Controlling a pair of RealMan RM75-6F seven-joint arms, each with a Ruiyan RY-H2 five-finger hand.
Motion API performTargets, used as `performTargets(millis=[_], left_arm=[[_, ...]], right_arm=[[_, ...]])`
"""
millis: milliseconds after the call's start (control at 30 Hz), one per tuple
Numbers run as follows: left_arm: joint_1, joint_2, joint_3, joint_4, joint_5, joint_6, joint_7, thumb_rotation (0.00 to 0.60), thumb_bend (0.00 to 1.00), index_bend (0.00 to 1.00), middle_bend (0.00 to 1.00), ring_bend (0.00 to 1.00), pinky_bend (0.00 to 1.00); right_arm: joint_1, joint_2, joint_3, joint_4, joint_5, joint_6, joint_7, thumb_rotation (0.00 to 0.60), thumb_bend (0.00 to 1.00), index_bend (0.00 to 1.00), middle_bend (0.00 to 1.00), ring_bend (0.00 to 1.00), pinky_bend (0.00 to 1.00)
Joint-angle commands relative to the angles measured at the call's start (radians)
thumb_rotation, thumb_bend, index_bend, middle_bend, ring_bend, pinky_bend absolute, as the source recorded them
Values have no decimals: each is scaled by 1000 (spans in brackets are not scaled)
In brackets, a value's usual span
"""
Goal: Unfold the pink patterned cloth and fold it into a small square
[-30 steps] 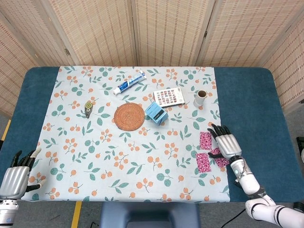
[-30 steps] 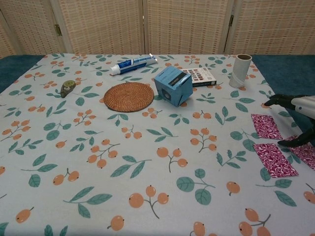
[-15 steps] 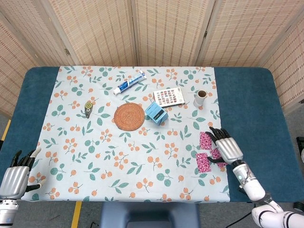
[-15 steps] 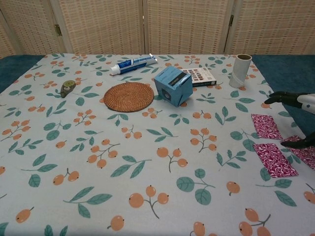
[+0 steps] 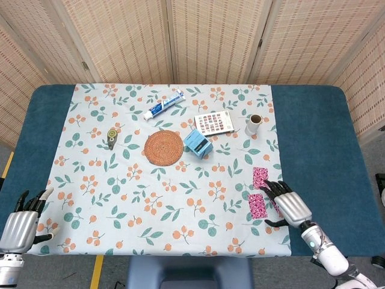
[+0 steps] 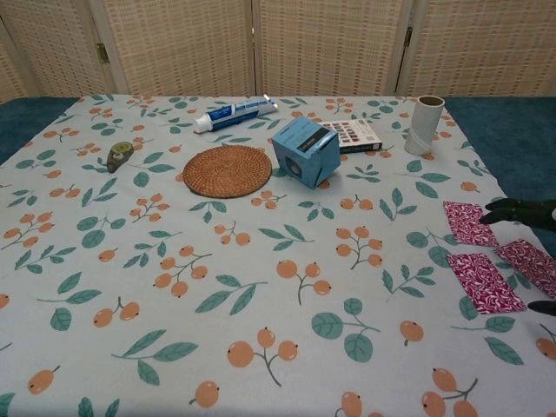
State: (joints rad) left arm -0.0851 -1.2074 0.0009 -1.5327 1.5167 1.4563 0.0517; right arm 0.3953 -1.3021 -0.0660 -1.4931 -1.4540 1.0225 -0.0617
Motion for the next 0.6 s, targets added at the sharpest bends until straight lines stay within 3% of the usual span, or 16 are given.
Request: performTargets(millis=[33, 600], left_arm=[[1, 0, 2, 0, 3, 2, 0, 600, 190, 104, 177, 266, 0], [12, -2, 6, 18, -8, 2, -18, 600, 189, 104, 179, 266, 0]], right_arm=[[10, -6, 5, -2, 16, -25, -18, 437, 262, 80, 0, 0, 0], [57, -39, 29, -1, 87, -120, -89, 435, 262, 143, 0, 0, 0]])
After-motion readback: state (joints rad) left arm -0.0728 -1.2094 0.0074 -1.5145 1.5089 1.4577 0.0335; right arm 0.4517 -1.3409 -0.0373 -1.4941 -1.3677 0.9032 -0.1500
